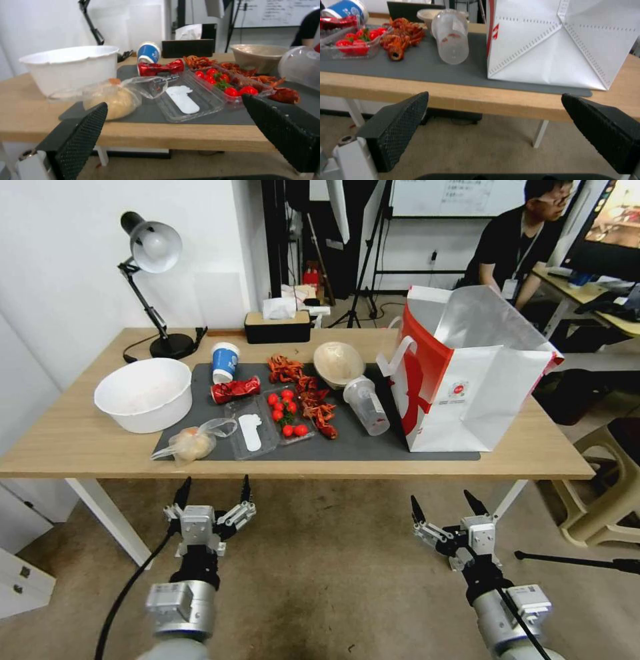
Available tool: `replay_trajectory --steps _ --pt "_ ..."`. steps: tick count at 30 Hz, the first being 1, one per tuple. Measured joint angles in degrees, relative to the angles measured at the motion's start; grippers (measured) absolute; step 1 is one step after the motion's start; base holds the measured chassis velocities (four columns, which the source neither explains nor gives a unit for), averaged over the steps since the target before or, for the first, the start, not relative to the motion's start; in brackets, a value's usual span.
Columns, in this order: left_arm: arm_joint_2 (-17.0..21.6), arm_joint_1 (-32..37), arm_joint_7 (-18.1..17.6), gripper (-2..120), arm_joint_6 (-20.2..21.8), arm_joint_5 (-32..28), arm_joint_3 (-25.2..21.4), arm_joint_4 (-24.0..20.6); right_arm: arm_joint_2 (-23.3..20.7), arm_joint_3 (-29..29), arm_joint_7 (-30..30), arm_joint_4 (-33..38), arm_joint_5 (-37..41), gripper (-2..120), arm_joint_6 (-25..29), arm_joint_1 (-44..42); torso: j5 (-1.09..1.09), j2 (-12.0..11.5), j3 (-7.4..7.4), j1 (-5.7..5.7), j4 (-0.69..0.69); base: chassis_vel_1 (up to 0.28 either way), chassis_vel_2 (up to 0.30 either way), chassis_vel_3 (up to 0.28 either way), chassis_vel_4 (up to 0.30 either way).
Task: Pick up the trash from the table and place it into the takeout bag.
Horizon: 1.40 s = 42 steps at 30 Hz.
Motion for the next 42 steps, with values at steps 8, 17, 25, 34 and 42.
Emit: replay_trajectory --steps 8,17,25,34,42 --pt "0.3 1.1 -6.3 100 -1.0 0.7 3.9 0.2 0.1 0.0 0.3 0.0 0.1 100 0.7 0.4 -0.01 0.0 0.00 0.00 0.00 0.000 0.000 0.000 0.000" --pt "0.3 1.6 -6.8 100 -1.0 0.4 3.9 0.1 -0.1 0.1 0.4 0.0 0.1 100 1.1 0.7 -0.01 0.0 0.00 0.00 0.00 0.000 0.000 0.000 0.000" --pt "0.5 1.6 -6.4 100 -0.9 -0.1 3.5 0.7 -0.6 0.1 0.6 -0.1 0.4 100 1.2 1.3 -0.01 0.0 0.00 -0.02 0.00 0.000 0.000 0.000 0.000" --pt "2.3 0.2 -5.9 100 -0.4 -0.7 2.5 2.4 -9.5 -1.9 1.0 -2.6 3.0 100 -1.6 7.8 -0.01 0.0 0.00 -0.02 -0.02 0.000 0.000 0.000 0.000" --pt "2.4 0.3 -5.8 100 0.0 -1.3 1.5 2.4 -18.1 -10.4 0.3 -8.7 10.1 100 -5.3 21.2 -0.01 0.0 0.00 -0.01 0.00 0.000 0.000 0.000 0.000"
